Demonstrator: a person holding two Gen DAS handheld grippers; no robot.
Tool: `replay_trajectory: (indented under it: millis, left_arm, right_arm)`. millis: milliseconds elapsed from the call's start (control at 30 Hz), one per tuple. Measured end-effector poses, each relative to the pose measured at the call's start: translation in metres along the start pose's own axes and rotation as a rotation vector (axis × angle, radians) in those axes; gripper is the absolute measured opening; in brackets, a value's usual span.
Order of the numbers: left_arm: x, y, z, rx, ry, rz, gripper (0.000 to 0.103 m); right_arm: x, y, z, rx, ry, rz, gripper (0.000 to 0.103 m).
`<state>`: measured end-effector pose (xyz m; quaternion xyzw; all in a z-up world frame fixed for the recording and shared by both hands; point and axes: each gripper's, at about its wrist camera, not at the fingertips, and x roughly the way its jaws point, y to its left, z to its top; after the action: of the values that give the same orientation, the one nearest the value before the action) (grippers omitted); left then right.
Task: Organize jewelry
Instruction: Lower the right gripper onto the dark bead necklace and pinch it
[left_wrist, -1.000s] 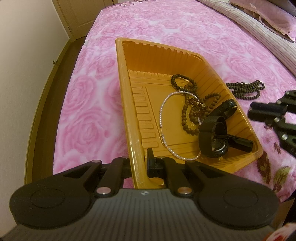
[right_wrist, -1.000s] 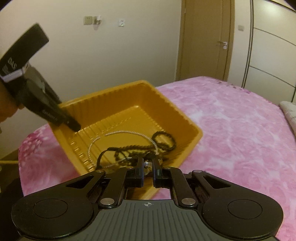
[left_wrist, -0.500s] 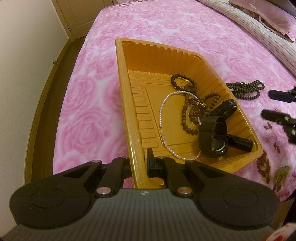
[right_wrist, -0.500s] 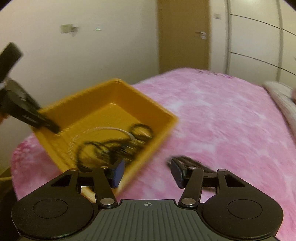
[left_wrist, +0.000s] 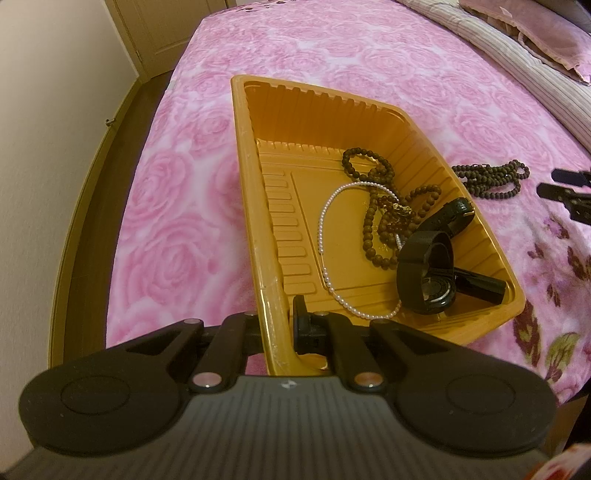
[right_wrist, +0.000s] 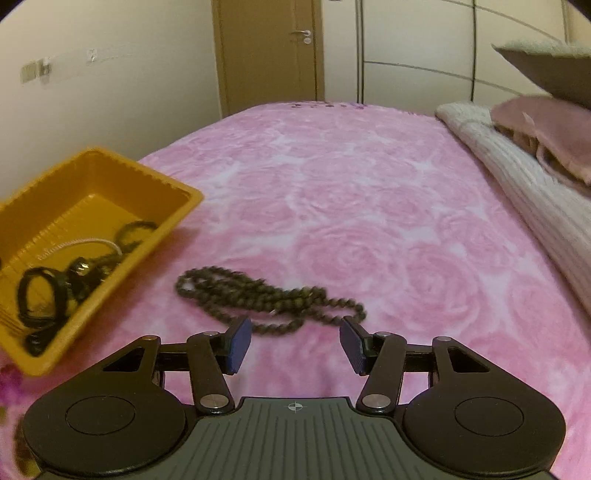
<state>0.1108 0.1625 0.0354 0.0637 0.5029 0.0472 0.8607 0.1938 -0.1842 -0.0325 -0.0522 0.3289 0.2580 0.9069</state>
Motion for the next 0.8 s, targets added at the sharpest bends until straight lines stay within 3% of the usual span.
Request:
replay_trajectory:
  millis: [167, 500, 667, 700, 767, 800]
  left_arm:
    - [0.001, 0.001, 0.000, -0.004, 0.002, -0.002, 0.005]
    - [0.001, 0.002, 0.001, -0.004, 0.004, -0.002, 0.005]
    - [0.001, 0.002, 0.002, -0.005, 0.007, -0.001, 0.005]
    - [0.001, 0.002, 0.002, -0.006, 0.007, -0.001, 0.005]
    - [0.001, 0.002, 0.002, -0.004, 0.007, -0.001, 0.005]
    - [0.001, 0.002, 0.002, -0.005, 0.007, -0.002, 0.005]
  right_arm:
    - [0.021, -0.004, 0.004, -0.157, 0.037, -0.059, 0.039]
    - [0.057, 0.002, -0.005, -0.544, 0.085, -0.033, 0.037]
    - [0.075, 0.005, -0.006, -0.624, 0.078, 0.003, 0.036]
    - [0.076, 0.006, -0.004, -0.626, 0.080, 0.005, 0.033]
    - [0.074, 0.009, -0.005, -0.651, 0.084, 0.014, 0.013]
    - [0.072, 0.012, -0.006, -0.674, 0.077, 0.007, 0.013]
